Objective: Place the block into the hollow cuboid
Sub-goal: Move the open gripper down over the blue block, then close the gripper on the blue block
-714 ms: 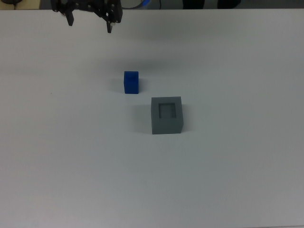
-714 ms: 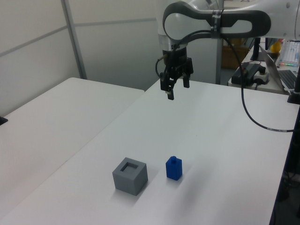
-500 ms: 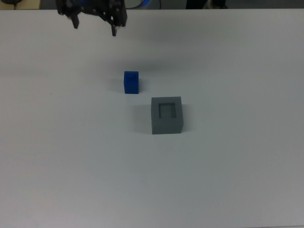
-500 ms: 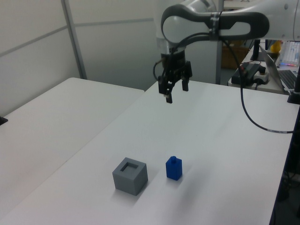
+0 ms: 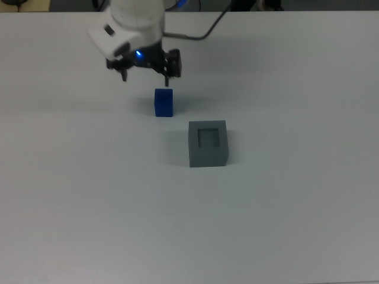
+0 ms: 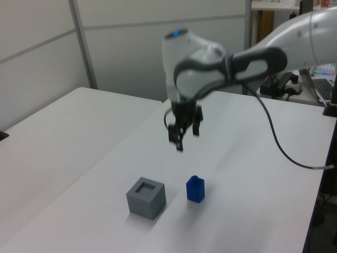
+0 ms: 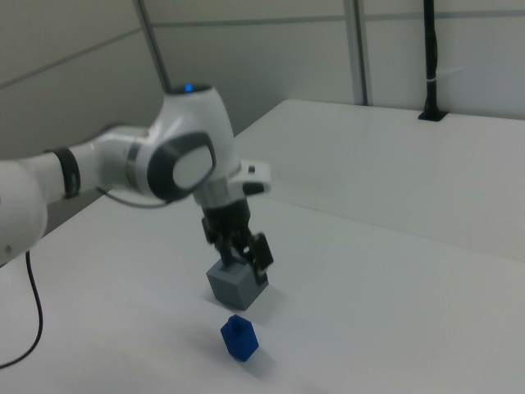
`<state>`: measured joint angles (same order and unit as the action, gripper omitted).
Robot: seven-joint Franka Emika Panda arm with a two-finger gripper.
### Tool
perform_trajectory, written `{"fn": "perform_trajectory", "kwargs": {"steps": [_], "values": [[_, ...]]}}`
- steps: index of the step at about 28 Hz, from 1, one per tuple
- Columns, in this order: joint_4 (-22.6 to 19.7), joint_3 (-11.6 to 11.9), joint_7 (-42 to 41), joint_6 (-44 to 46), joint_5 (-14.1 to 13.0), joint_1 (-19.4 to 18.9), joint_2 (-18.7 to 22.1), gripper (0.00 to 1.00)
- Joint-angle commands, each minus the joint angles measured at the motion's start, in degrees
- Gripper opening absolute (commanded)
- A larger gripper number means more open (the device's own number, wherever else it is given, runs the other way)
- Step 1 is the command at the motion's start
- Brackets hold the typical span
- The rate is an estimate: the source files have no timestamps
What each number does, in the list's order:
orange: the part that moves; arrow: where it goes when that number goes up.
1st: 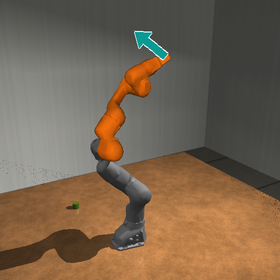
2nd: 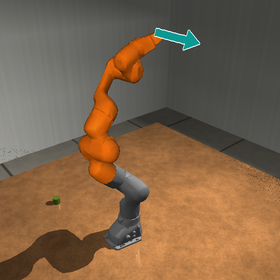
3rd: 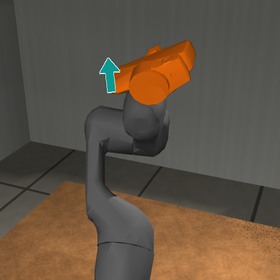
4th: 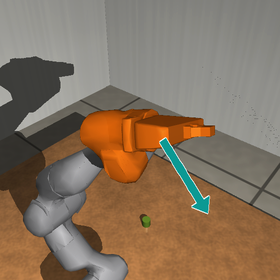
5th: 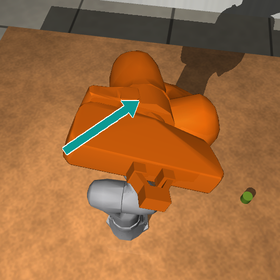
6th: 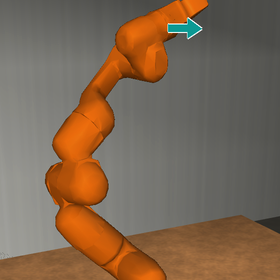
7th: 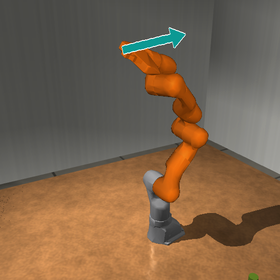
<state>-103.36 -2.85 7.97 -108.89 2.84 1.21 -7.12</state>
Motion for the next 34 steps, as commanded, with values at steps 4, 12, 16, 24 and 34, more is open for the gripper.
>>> {"fn": "perform_trajectory", "kwargs": {"steps": [4, 12, 16, 24, 34], "values": [[-8.52, 0.47, -1.11, -8.88, 0.33, -2.7, -2.02, 1.0], [-10.02, 0.38, 1.0, -13.01, 1.38, -3.85, -6.68, 1.0], [-10.37, 0.38, 3.18, -13.02, 2.35, -4.11, -7.12, 1.0], [-11.69, 0.38, 3.81, -10.38, 2.44, -4.46, -5.01, 0.96], [-12.39, 0.38, 3.81, -8.71, 2.44, -4.46, -3.78, 0.76]]}}
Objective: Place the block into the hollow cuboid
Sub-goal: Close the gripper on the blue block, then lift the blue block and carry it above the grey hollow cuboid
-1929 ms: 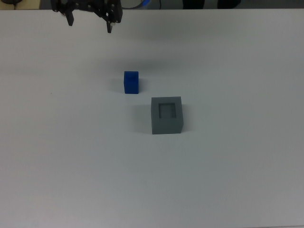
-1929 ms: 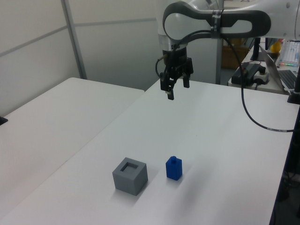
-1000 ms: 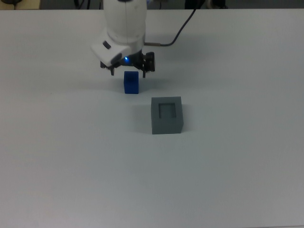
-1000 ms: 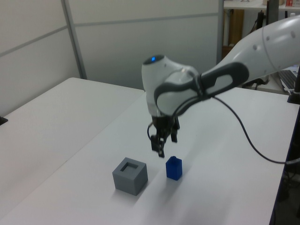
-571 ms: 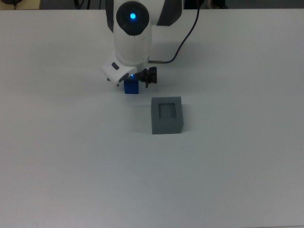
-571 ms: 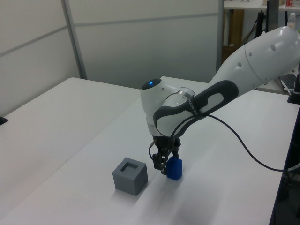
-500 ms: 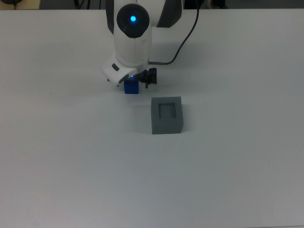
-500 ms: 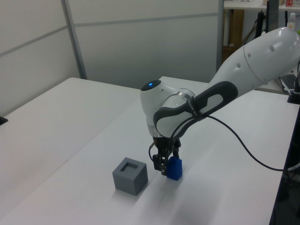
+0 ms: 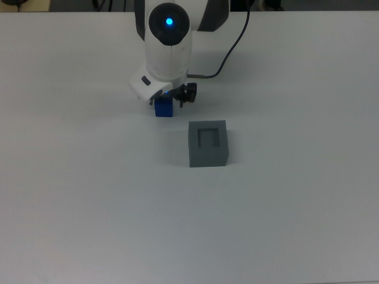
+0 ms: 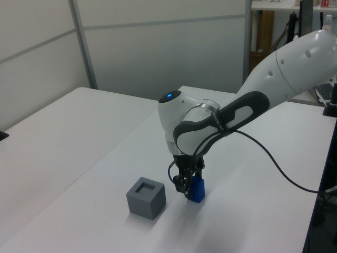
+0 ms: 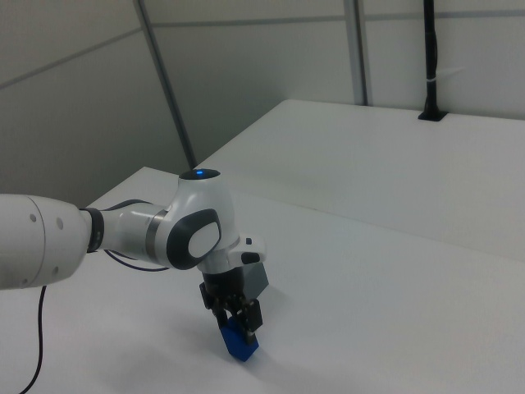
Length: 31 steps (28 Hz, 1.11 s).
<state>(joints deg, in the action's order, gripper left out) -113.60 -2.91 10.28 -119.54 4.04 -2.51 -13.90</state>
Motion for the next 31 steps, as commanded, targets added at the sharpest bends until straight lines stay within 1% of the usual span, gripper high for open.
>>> {"fn": "perform_trajectory", "kwargs": {"steps": [1, 3, 4, 7, 10, 14, 17, 19, 20, 21, 22, 25, 26, 30, 31], "values": [[-2.15, 0.45, 1.41, 2.38, 1.23, -0.75, 3.08, 0.72], [-2.06, 0.45, 0.97, 3.17, 1.23, -0.75, 3.26, 0.62], [-1.89, 0.45, 0.53, 4.22, 1.23, -0.75, 3.44, 0.49], [-1.19, 0.53, -1.31, 7.21, 1.49, -0.75, 4.57, 0.31], [0.39, 0.62, -3.07, 10.54, 1.67, -0.66, 5.72, 0.2], [1.45, 0.62, -3.07, 10.47, 1.76, -0.4, 5.72, 0.19], [3.2, 0.88, -3.25, 10.82, 1.85, -0.31, 5.81, 0.19], [5.04, 0.97, -3.34, 11.17, 1.85, -0.22, 5.81, 0.22], [6.53, 0.97, -3.25, 11.52, 1.85, -0.22, 5.72, 0.22], [10.12, 0.97, -3.25, 12.48, 1.85, -0.22, 4.85, 0.24], [12.15, 0.97, -3.25, 13.1, 1.85, -0.22, 4.5, 0.24], [17.08, 0.62, -3.25, 14.68, 1.85, -0.39, 2.57, 0.24], [20.14, 0.62, -2.9, 15.47, 1.76, -0.83, 1.6, 0.24], [25.26, 0.62, -2.64, 16.01, 1.14, -2.32, -1.21, 0.24], [27.01, 0.8, -2.63, 16.01, 1.32, -3.72, -2.79, 0.24]]}}
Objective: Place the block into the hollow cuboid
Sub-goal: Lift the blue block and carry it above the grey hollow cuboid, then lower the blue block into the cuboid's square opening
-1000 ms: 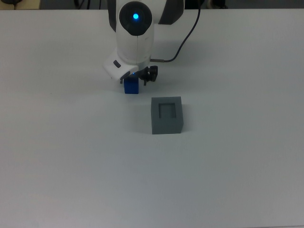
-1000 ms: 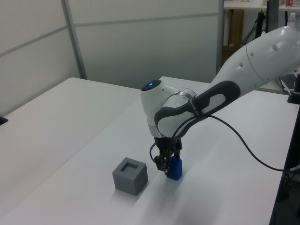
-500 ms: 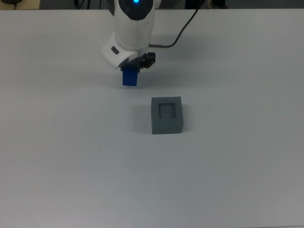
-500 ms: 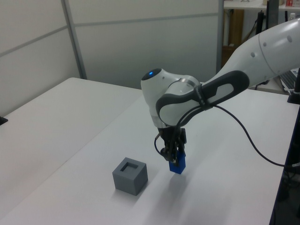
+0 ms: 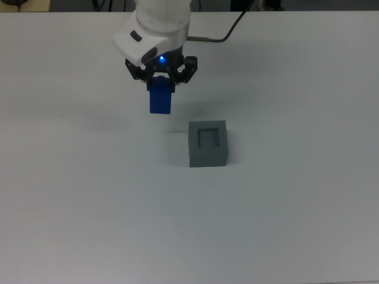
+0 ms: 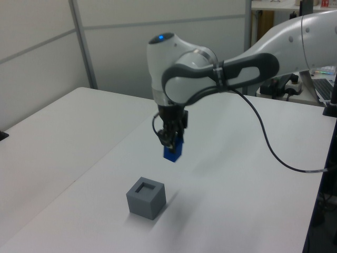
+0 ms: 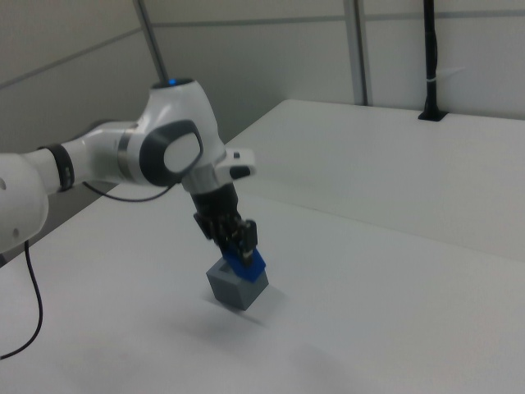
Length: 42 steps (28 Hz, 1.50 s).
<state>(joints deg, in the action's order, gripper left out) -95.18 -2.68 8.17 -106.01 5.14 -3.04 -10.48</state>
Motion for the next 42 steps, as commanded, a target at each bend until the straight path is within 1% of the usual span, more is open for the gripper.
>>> {"fn": "perform_trajectory", "kwargs": {"steps": [1, 5, 6, 12, 16, 22, 27, 34, 42], "values": [[9.22, 0.74, -0.52, 2.47, 0.22, -3.72, -7.0, 0.24], [11.68, 1.01, -0.52, 1.77, 0.66, -5.66, -9.9, 0.24], [12.73, 1.01, -0.61, 1.77, 0.66, -6.36, -11.3, 0.24], [13.18, 0.83, -0.26, 1.42, 0.31, -7.59, -13.07, 0.23], [13.18, 0.57, 1.23, 1.33, 0.22, -7.68, -13.42, 0.23], [12.66, 0.31, 6.24, -1.57, -0.4, -7.68, -14.39, 0.23], [12.57, 0.22, 7.03, -1.92, -0.4, -7.77, -14.57, 0.23], [10.99, 0.13, 11.25, -1.66, -0.4, -8.74, -14.48, 0.23], [10.72, -0.13, 11.43, -1.13, -0.49, -8.82, -14.39, 0.23]]}}
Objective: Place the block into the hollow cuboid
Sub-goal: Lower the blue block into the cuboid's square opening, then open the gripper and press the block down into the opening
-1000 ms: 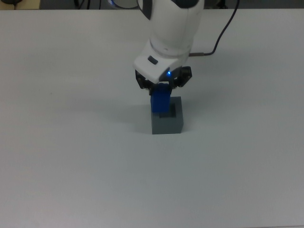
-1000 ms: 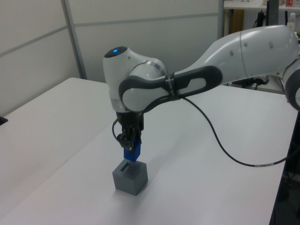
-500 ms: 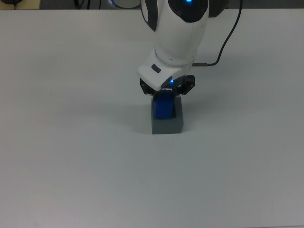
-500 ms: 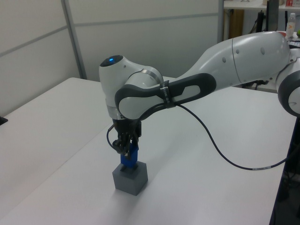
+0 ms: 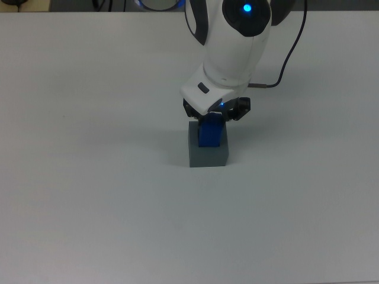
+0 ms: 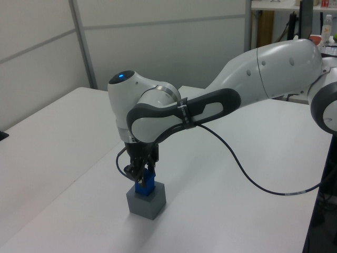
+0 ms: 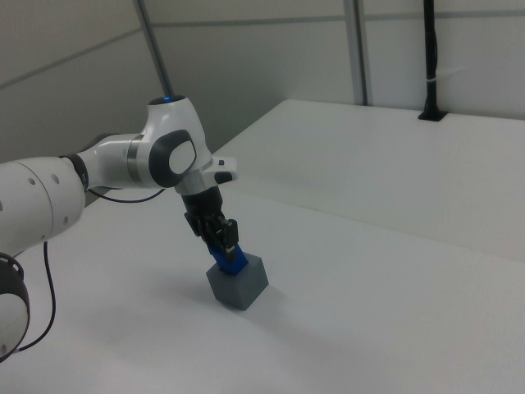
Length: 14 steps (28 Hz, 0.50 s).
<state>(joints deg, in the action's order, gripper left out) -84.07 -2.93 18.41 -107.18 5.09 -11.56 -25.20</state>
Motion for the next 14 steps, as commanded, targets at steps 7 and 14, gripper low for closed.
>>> {"fn": "perform_trajectory", "kwargs": {"steps": [7, 14], "values": [[-0.39, 0.12, 1.1, 0.13, -0.43, -0.21, 0.24, 0.59], [-0.39, 0.21, 1.01, 0.13, -0.34, -0.21, 0.24, 1.0]]}}
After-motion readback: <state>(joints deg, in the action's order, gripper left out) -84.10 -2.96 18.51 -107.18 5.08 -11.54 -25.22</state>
